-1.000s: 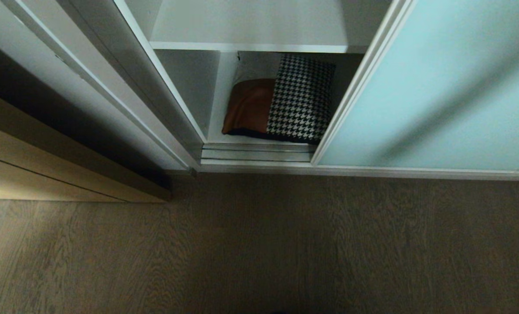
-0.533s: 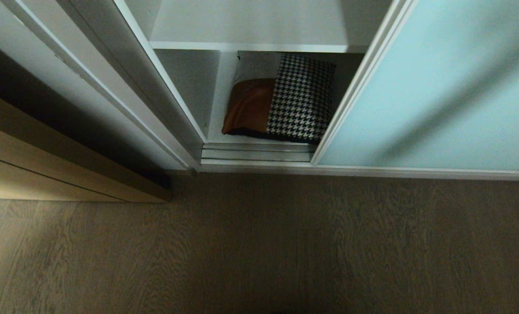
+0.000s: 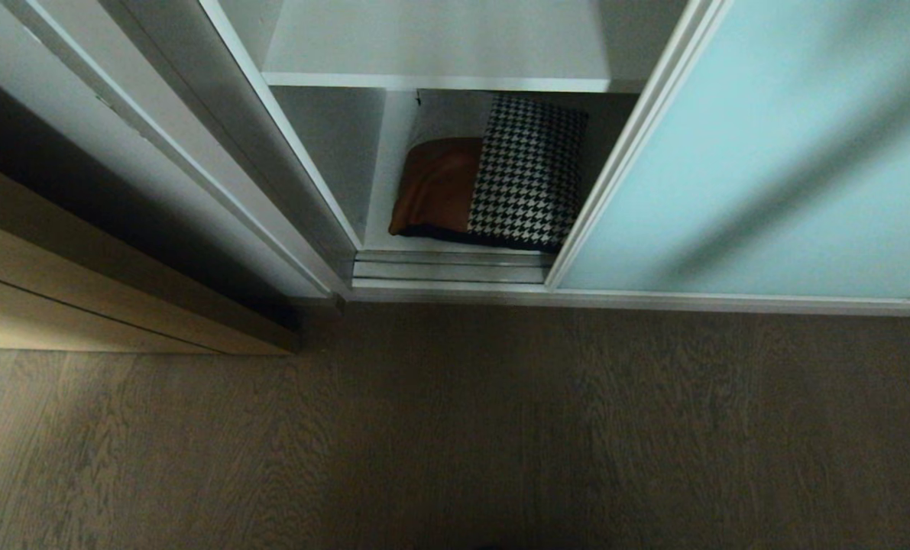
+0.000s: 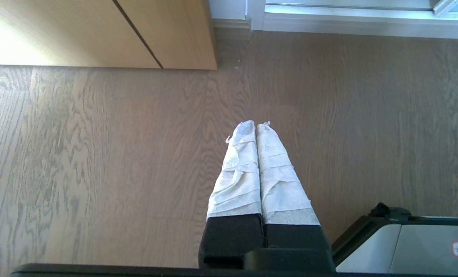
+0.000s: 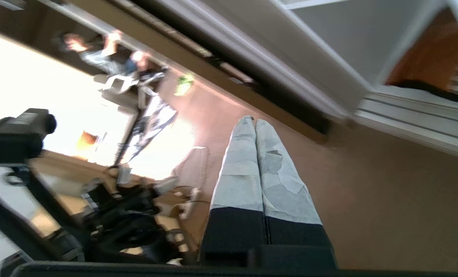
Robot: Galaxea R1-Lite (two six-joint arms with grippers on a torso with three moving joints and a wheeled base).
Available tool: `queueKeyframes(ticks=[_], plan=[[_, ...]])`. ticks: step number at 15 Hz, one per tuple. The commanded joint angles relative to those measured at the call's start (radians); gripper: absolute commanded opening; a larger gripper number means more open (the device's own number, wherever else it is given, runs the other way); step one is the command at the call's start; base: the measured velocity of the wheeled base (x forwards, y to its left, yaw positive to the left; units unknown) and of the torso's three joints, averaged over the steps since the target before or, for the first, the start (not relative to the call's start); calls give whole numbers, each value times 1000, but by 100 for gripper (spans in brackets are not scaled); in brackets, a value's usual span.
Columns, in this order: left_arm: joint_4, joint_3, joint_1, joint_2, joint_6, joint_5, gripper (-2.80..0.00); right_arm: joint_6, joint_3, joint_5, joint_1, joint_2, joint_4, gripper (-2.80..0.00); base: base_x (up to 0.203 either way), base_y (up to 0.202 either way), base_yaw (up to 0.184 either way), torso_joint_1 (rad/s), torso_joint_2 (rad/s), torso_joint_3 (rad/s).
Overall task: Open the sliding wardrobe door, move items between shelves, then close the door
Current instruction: Open the door
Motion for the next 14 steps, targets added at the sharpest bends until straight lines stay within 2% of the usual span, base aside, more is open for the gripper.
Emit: queueKeyframes(ticks=[1, 5, 8, 13, 14], plan=[[0, 2, 0, 2, 0, 0, -280, 0, -33, -14, 54, 47, 0, -280, 0, 0, 0, 0, 0, 0], [0, 2, 0, 2, 0, 0, -280, -7, -56, -43, 72, 135, -12, -280, 0, 0, 0, 0, 0, 0], [0, 2, 0, 2, 0, 0, -280, -11, -110, -72, 130, 184, -10, -280, 0, 0, 0, 0, 0, 0], [0, 2, 0, 2, 0, 0, -280, -123, -205, -284, 301, 298, 2, -280, 0, 0, 0, 0, 0, 0], [0, 2, 0, 2, 0, 0, -280, -133, -209, -310, 310, 314, 3, -280, 0, 0, 0, 0, 0, 0]])
